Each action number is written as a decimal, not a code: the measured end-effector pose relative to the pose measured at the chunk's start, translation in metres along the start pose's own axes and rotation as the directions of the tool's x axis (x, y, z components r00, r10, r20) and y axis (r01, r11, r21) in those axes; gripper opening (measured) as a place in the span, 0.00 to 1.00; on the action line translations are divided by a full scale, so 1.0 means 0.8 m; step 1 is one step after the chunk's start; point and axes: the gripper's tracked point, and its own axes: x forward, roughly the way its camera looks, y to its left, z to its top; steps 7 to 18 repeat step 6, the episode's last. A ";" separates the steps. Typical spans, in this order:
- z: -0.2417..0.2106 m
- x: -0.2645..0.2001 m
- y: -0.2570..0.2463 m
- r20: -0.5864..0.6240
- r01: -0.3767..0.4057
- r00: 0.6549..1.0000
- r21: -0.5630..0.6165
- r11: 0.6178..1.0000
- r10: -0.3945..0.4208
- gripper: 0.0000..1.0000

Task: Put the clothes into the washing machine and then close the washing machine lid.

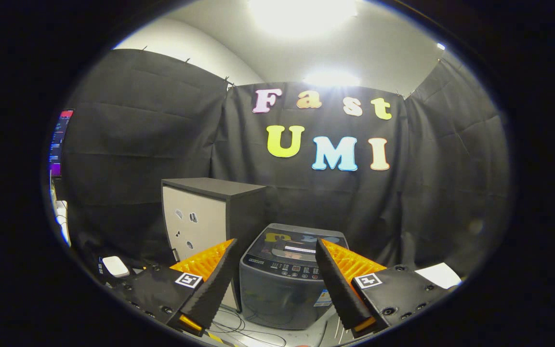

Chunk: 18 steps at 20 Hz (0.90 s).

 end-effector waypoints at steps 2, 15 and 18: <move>0.005 -0.001 -0.004 0.007 0.009 1.000 0.008 1.000 -0.009 0.99; 0.007 0.001 -0.015 0.012 0.031 0.999 0.014 0.999 -0.031 0.99; 0.007 0.001 -0.015 0.012 0.031 0.999 0.014 0.999 -0.031 0.99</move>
